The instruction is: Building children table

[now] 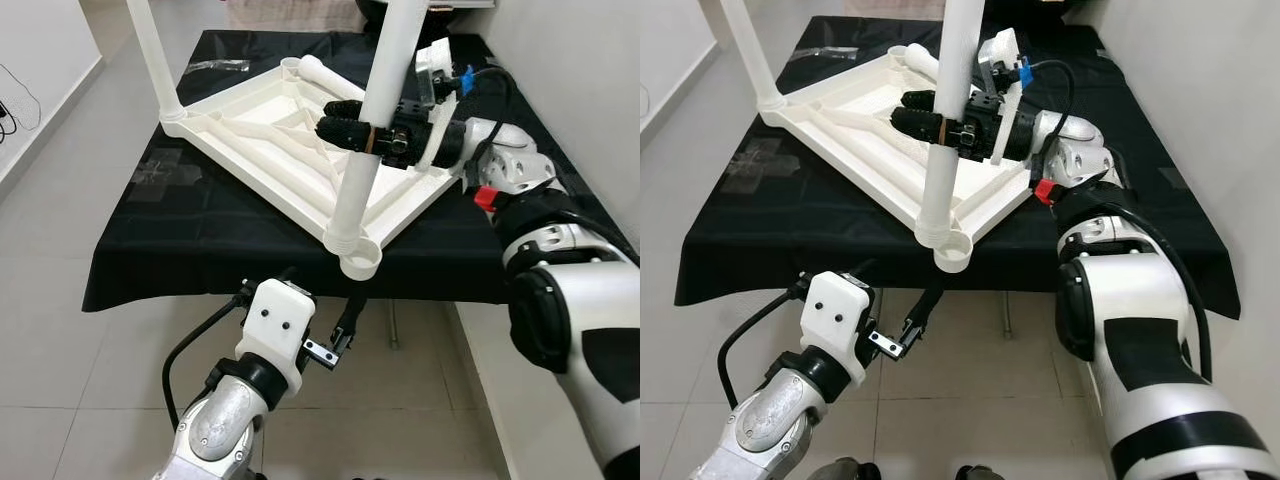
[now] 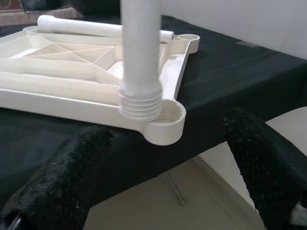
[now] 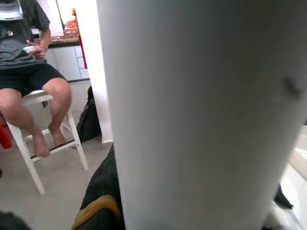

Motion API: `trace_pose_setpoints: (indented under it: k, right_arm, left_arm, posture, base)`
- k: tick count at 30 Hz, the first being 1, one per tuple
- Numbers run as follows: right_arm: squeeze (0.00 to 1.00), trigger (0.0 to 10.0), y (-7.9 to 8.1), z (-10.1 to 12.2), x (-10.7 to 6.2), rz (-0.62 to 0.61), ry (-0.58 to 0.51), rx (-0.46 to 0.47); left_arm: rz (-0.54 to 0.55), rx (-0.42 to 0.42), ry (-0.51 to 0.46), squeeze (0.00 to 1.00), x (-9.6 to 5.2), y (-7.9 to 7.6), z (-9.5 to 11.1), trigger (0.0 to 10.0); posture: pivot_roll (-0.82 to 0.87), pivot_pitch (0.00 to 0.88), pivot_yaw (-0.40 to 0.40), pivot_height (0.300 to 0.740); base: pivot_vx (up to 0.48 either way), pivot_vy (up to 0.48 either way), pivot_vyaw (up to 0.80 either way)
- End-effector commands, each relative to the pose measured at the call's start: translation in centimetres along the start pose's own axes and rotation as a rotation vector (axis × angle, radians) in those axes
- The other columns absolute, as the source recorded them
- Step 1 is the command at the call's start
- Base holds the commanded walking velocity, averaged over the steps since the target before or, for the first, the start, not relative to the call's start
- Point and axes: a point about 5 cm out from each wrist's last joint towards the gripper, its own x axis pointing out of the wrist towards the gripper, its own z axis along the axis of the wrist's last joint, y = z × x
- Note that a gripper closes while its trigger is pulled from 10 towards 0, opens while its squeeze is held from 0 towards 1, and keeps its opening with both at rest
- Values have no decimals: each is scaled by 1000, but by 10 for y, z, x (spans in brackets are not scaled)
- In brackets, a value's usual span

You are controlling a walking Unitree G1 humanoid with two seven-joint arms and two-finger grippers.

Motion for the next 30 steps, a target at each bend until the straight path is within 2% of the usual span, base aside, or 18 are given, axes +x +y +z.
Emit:
trace_pose_setpoints:
  k: [1, 8, 14, 17, 26, 28, 30]
  right_arm:
    - [0, 10000, 0, 9, -1, 22, 5, -30]
    - [0, 10000, 1, 0, -11, 51, 83, -33]
    - [0, 10000, -1, -6, -14, 28, 122, -29]
    - [0, 10000, 2, -11, -16, 77, 157, -26]
    - [0, 10000, 7, -21, -13, 139, 185, 10]
    - [0, 10000, 7, -21, -13, 141, 180, 16]
    - [0, 10000, 8, -14, -11, 168, 128, 42]
  left_arm:
    - [4, 4, 11, 0, -2, -2, 0, 10000]
    - [14, 4, 15, 0, -3, -1, 0, 10000]
    - [10, 6, 12, 0, -2, -2, 1, 10000]
    - [16, 9, 12, 0, -2, -1, 1, 10000]
    - [20, 13, 11, 0, -1, -1, 1, 10000]
    - [21, 13, 10, 0, 0, -1, 1, 10000]
    - [25, 17, 8, 0, 0, 0, 1, 10000]
  posture:
    - [135, 222, -62, 740]
    - [133, 227, -62, 740]
    - [134, 240, -58, 740]
    - [132, 243, -58, 740]
    - [126, 246, -56, 740]
    - [126, 246, -56, 740]
    - [126, 248, -55, 740]
  base:
    - [0, 0, 0]
    - [0, 0, 0]
    - [0, 0, 0]
    - [0, 0, 0]
    - [0, 0, 0]
    - [0, 0, 0]
    - [0, 0, 0]
